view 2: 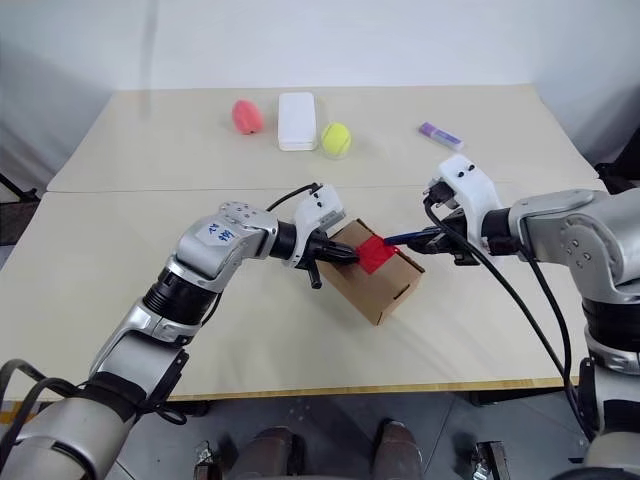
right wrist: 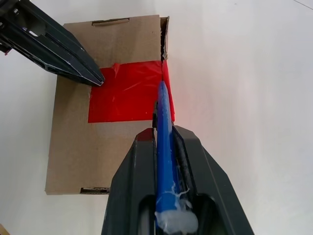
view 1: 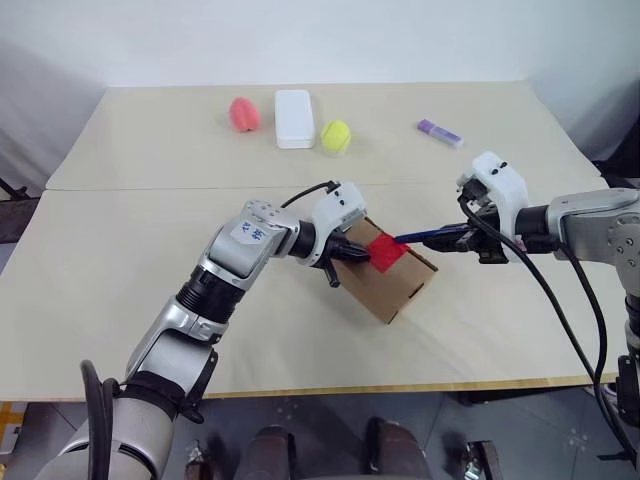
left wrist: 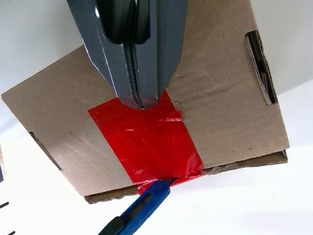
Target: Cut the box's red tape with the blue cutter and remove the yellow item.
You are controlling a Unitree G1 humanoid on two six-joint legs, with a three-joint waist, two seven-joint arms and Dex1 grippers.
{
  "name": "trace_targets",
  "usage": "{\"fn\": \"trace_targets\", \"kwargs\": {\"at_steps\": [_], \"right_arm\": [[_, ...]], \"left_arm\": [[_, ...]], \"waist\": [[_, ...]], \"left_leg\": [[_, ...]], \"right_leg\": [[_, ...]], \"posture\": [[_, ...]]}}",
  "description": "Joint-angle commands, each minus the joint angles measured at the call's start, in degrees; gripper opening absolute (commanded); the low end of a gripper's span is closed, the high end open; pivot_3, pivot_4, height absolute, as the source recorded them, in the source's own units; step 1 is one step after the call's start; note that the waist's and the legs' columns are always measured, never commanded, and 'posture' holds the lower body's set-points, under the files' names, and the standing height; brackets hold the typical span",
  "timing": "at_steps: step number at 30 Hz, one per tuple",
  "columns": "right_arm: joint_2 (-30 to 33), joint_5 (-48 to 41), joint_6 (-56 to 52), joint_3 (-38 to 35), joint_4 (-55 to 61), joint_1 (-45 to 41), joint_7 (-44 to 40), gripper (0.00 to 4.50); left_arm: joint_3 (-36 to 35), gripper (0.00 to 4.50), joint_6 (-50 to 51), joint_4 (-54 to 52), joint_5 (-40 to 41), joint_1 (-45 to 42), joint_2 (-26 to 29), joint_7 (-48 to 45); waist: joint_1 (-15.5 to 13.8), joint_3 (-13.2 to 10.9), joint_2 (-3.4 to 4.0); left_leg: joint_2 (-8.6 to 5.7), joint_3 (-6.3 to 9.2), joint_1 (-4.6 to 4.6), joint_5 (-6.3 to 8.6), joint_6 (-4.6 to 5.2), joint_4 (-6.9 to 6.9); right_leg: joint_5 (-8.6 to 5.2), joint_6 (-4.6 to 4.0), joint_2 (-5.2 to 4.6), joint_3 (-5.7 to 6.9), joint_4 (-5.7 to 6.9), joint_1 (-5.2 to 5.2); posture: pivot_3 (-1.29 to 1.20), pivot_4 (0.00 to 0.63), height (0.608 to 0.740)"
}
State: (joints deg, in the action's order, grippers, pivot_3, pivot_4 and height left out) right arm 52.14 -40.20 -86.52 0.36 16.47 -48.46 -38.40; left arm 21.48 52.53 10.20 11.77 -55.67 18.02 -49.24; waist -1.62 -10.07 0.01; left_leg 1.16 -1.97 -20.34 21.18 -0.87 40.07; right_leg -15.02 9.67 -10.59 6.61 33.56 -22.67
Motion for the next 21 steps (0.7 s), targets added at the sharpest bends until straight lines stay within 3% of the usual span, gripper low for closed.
{"fn": "trace_targets", "kwargs": {"at_steps": [1,8,14,21], "right_arm": [[-0.3,0.0,0.8,-2.2,0.9,-0.8,0.4,0.13],[-4.6,2.2,3.6,0.6,-2.2,-2.7,1.6,0.13],[-1.8,2.3,3.3,0.6,-1.2,-0.8,0.2,0.13],[6.5,-0.6,0.6,-1.1,3.6,3.7,-3.7,0.13]], "left_arm": [[2.7,0.00,1.6,3.3,-2.6,1.4,-0.2,1.6],[3.0,0.00,1.6,2.9,-2.4,1.5,-0.7,1.6],[2.8,0.00,1.6,2.5,-2.5,2.0,-0.3,1.7],[2.8,0.00,2.1,2.1,-2.4,2.2,-0.4,1.9]], "waist": [[0.0,0.0,0.00],[0.1,0.0,0.00],[0.0,0.0,0.00],[-0.1,0.0,-0.01]], "left_leg": [[0.00,0.00,0.00,0.00,0.00,0.00],[0.00,0.00,0.00,0.00,0.00,-0.01],[-0.01,0.00,-0.02,0.00,0.00,-0.02],[-0.01,0.01,-0.04,0.01,0.02,-0.04]], "right_leg": [[0.00,0.00,0.00,0.00,0.00,0.00],[0.00,0.00,0.00,0.00,0.01,-0.01],[0.02,0.03,0.00,0.01,-0.04,-0.01],[0.02,0.03,0.00,0.01,-0.10,-0.01]], "posture": [[0.00,0.150,0.740],[0.00,0.150,0.740],[0.00,0.150,0.740],[0.00,0.150,0.740]]}}
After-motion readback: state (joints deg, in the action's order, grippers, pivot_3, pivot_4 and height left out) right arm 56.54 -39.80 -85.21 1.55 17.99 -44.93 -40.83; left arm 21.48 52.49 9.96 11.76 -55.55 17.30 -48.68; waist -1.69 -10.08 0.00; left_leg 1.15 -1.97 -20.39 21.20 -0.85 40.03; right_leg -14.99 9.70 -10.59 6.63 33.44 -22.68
